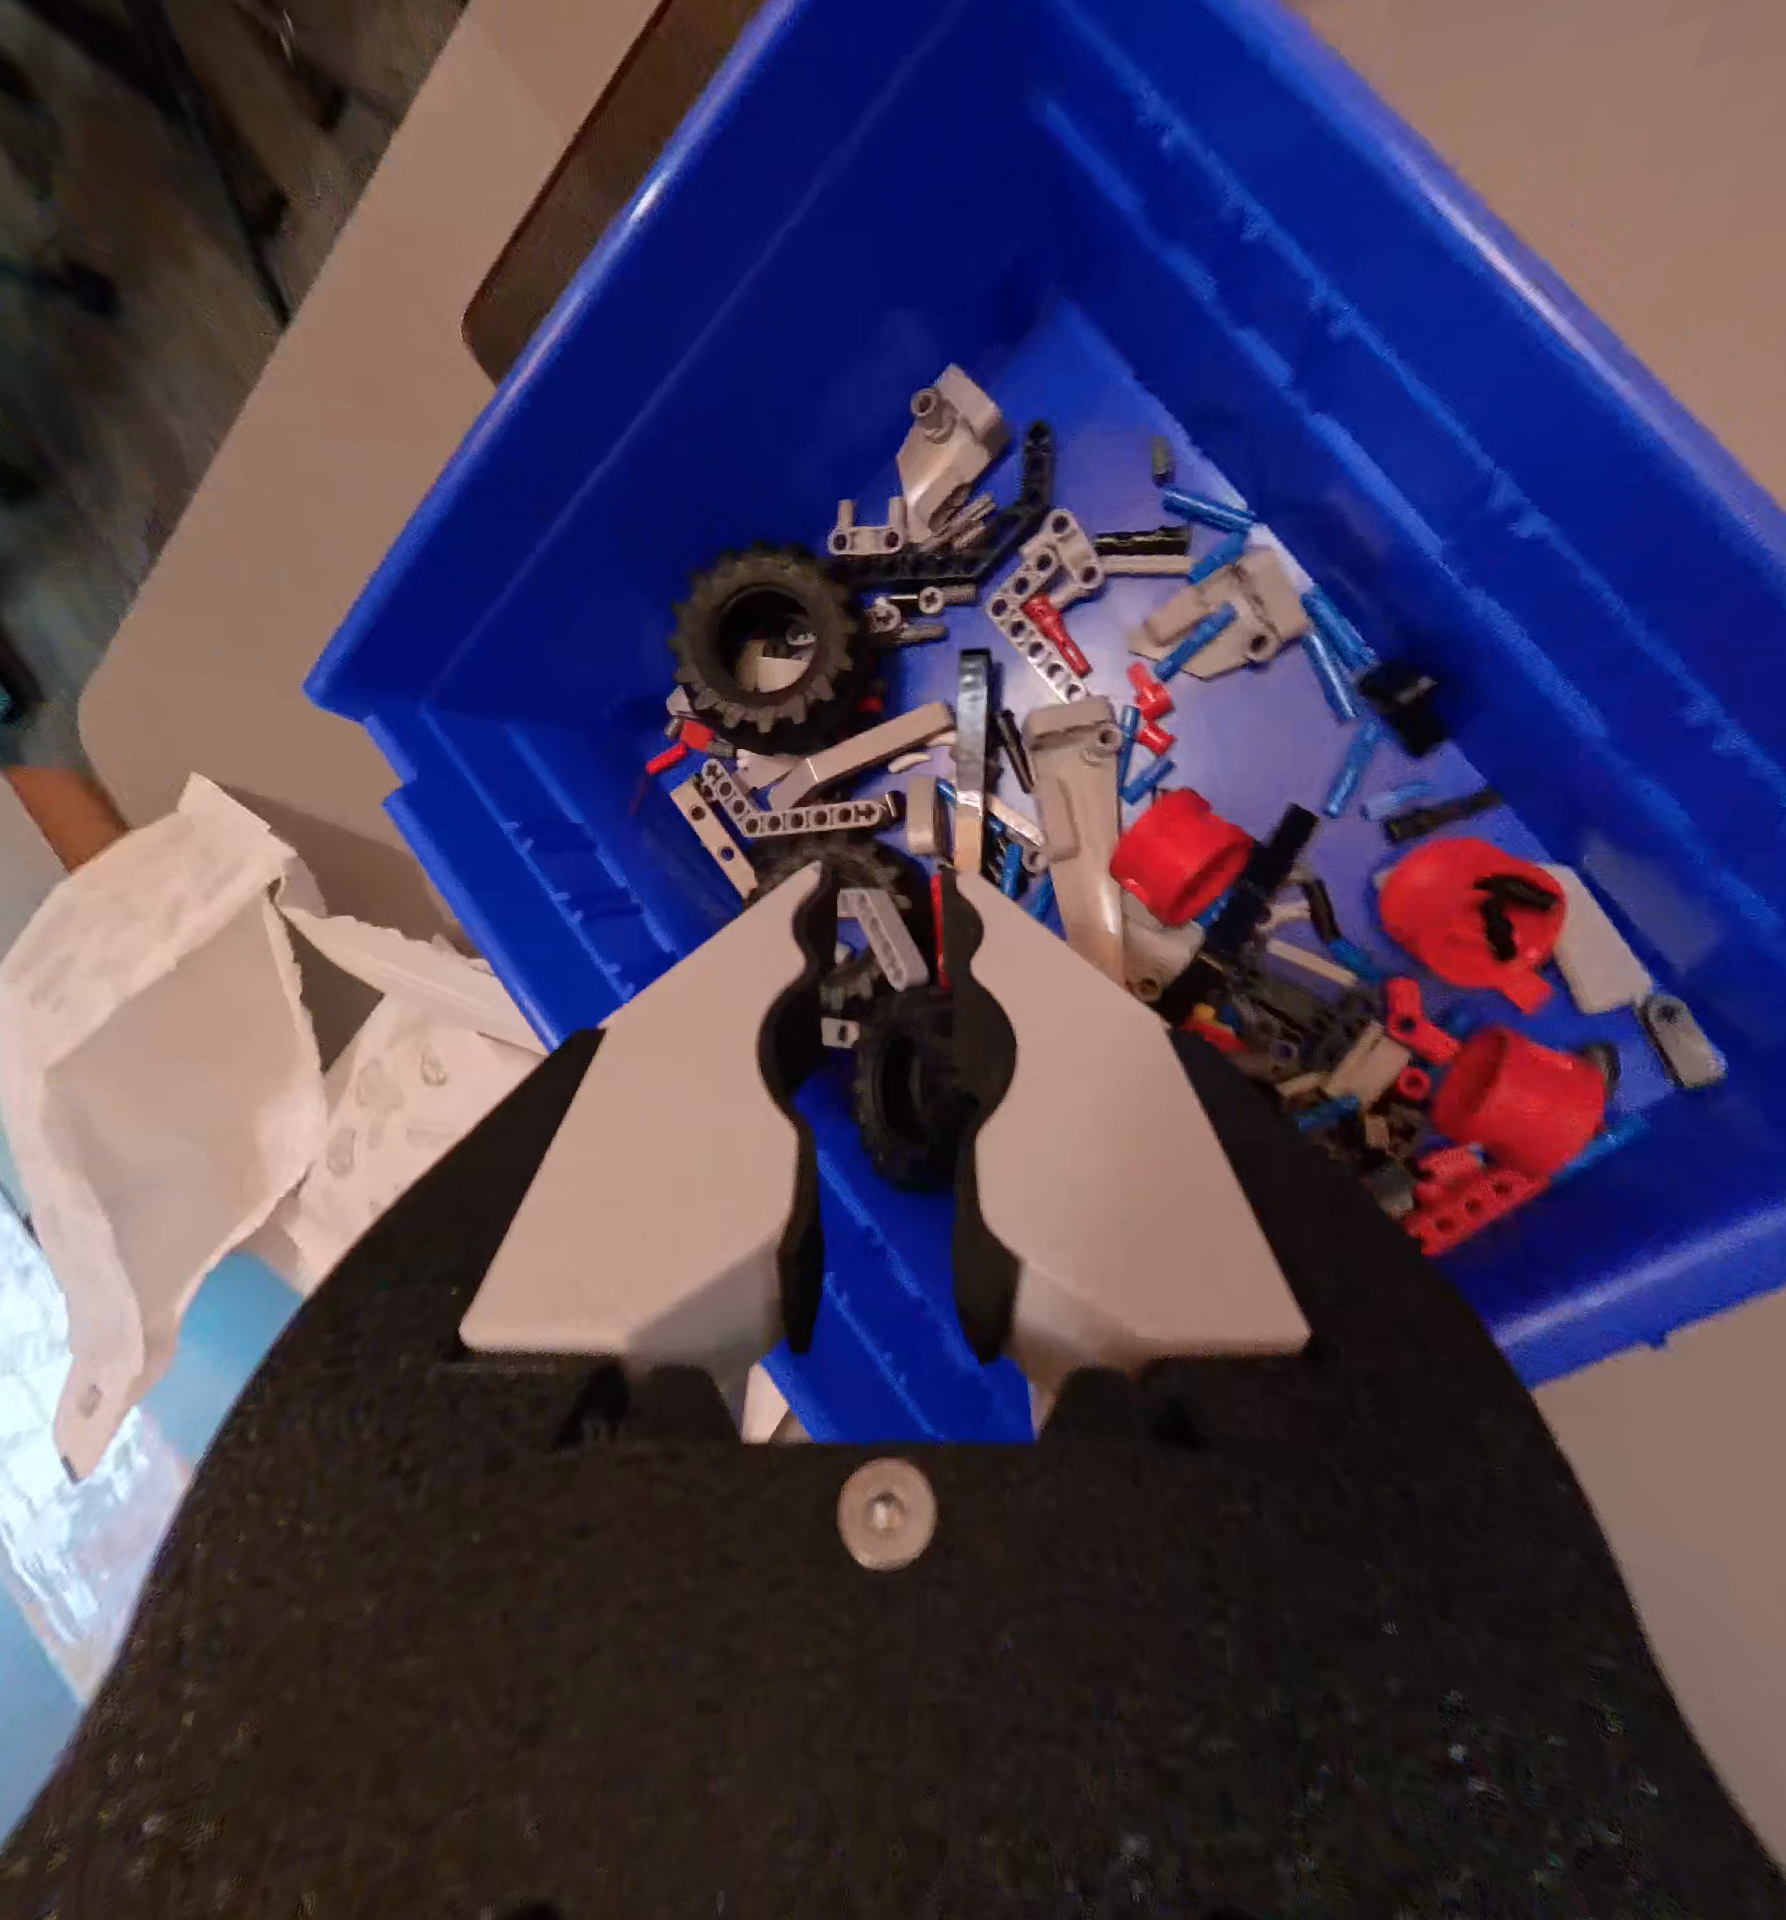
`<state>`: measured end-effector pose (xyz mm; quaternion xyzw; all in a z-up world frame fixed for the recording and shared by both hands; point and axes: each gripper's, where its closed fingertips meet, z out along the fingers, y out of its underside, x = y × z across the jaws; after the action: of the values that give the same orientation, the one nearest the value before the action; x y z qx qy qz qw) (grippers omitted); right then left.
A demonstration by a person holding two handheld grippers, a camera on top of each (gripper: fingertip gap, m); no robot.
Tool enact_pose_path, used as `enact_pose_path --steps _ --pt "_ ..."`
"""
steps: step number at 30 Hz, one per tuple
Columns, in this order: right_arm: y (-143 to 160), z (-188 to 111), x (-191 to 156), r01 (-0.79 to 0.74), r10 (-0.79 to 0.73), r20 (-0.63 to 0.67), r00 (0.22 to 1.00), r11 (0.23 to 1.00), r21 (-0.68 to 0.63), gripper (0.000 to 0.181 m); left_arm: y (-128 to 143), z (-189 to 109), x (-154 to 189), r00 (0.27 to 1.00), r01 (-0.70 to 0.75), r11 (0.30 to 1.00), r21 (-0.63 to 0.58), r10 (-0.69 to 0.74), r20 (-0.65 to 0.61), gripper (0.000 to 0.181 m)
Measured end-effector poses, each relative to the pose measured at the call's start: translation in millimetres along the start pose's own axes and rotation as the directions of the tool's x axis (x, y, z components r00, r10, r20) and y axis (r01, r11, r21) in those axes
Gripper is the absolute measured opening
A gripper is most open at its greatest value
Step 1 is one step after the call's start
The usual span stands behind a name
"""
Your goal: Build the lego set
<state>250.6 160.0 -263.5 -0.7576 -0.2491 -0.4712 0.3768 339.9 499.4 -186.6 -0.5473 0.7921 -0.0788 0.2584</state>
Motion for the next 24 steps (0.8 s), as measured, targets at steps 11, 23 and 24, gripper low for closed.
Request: enact_pose_path --steps 11,23,24 --pt "2 1 -1 -0.031 0.031 0.017 0.999 1.0 -0.002 0.0 -34 77 -23 0.981 0.163 0.987 -0.005 -0.163 -0.103 0.025" --pt "3 2 -2 -0.034 0.034 0.022 0.999 0.999 -0.004 0.0 6 79 -48 0.989 0.11 0.989 -0.094 -0.1 0.106 0.018" --pt "3 2 -2 -0.034 0.034 0.022 0.999 0.999 -0.004 0.0 10 73 -56 0.982 0.119 0.987 -0.107 -0.101 0.159 0.012"
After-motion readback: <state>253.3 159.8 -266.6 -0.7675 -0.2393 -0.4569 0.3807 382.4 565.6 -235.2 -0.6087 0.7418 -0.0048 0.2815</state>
